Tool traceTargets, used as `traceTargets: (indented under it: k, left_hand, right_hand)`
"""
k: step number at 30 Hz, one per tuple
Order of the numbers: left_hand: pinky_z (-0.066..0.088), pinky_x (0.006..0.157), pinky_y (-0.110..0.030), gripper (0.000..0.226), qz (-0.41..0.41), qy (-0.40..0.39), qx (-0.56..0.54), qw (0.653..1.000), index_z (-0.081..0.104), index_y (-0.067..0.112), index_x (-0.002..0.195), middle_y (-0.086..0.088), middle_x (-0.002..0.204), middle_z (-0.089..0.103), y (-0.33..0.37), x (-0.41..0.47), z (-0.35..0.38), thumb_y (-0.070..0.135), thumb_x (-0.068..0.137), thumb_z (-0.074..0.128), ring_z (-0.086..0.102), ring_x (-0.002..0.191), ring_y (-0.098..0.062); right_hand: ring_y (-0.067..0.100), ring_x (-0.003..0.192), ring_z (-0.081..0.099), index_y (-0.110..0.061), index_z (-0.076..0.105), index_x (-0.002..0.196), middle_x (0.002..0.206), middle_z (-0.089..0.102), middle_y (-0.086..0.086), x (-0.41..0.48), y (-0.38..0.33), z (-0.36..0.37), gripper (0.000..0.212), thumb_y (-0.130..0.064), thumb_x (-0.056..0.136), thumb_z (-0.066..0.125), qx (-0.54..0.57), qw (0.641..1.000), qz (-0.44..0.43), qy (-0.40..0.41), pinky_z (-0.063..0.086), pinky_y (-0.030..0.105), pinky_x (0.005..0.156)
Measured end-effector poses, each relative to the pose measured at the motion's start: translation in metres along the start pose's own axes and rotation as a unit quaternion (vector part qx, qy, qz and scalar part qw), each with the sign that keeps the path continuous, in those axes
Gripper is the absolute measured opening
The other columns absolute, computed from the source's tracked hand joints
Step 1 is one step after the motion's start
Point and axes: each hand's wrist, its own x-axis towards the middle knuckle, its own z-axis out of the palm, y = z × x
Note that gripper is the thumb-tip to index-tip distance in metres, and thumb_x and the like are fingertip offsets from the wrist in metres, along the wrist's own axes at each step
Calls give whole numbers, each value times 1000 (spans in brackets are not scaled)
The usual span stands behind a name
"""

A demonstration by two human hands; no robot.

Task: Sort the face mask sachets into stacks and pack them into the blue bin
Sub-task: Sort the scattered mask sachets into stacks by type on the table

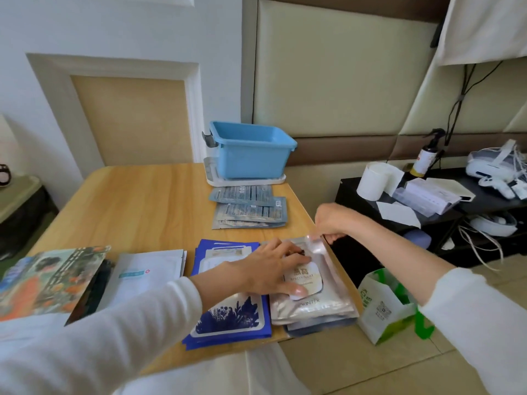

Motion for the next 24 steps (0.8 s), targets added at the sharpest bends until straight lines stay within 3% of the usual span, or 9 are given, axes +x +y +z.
traceTargets:
  k: [3,5,8,11,13,15,18,20,24]
  left_hand:
    - [22,112,-40,70,9,9,11,1000,25,31,146,-1,144,29,-3,0,0,60,86,47,24,128,-21]
    - [23,111,-40,70,13,14,3,1000,26,31,145,-1,143,29,-4,1,-1,61,86,48,24,127,-22]
    - [23,109,-40,71,12,-2,-18,1000,25,32,145,0,140,30,-5,2,-3,62,85,49,23,124,-21]
    - [21,106,-40,71,15,-7,-20,1000,25,30,146,-1,139,30,-6,4,-5,59,86,51,23,122,-22]
    - [22,105,-41,71,16,-8,-17,1000,26,29,145,-4,136,32,-7,5,-4,59,86,51,24,119,-24]
    - [24,104,-43,71,16,-12,-23,1000,28,28,145,-7,134,35,-9,7,-2,60,85,51,26,117,-25]
    - [25,104,-44,70,21,-8,-41,999,30,30,143,-7,134,35,-13,9,2,61,84,51,26,117,-26]
    - [24,104,-42,68,21,-4,-52,998,30,31,143,-5,135,34,-13,8,2,59,85,52,26,116,-25]
    - [24,104,-38,67,14,-27,-86,996,30,34,145,-1,135,35,-14,8,-5,54,86,55,26,118,-21]
  right_hand:
    - [18,83,63,-13,67,92,92,68,1,34,-29,-3,26,-37,86,63,59,979,-91,172,49,30,71]
    - [21,104,60,-14,65,109,115,65,4,62,-51,2,30,-36,89,60,102,955,-178,213,48,33,87]
    - [24,133,38,-16,41,140,147,40,9,100,-83,18,60,-45,89,56,87,958,-233,143,33,37,107]
    - [28,146,4,-19,14,151,159,5,7,131,-108,35,90,-63,82,54,64,972,-209,82,10,45,118]
    - [31,145,8,-19,16,150,159,8,8,146,-120,42,94,-70,79,50,54,978,-189,73,11,51,116]
    - [33,136,33,-14,36,142,149,33,13,148,-129,43,79,-67,83,47,29,978,-182,98,28,49,110]
    - [33,106,58,-3,57,116,115,61,17,137,-134,38,34,-28,98,42,-71,950,-239,188,45,39,86]
    - [34,101,59,1,57,110,109,62,18,126,-131,32,24,-3,95,38,-129,933,-272,199,43,38,79]
    - [26,77,52,-3,59,94,82,52,10,101,-119,6,23,-7,95,36,-66,937,-303,159,35,34,60]
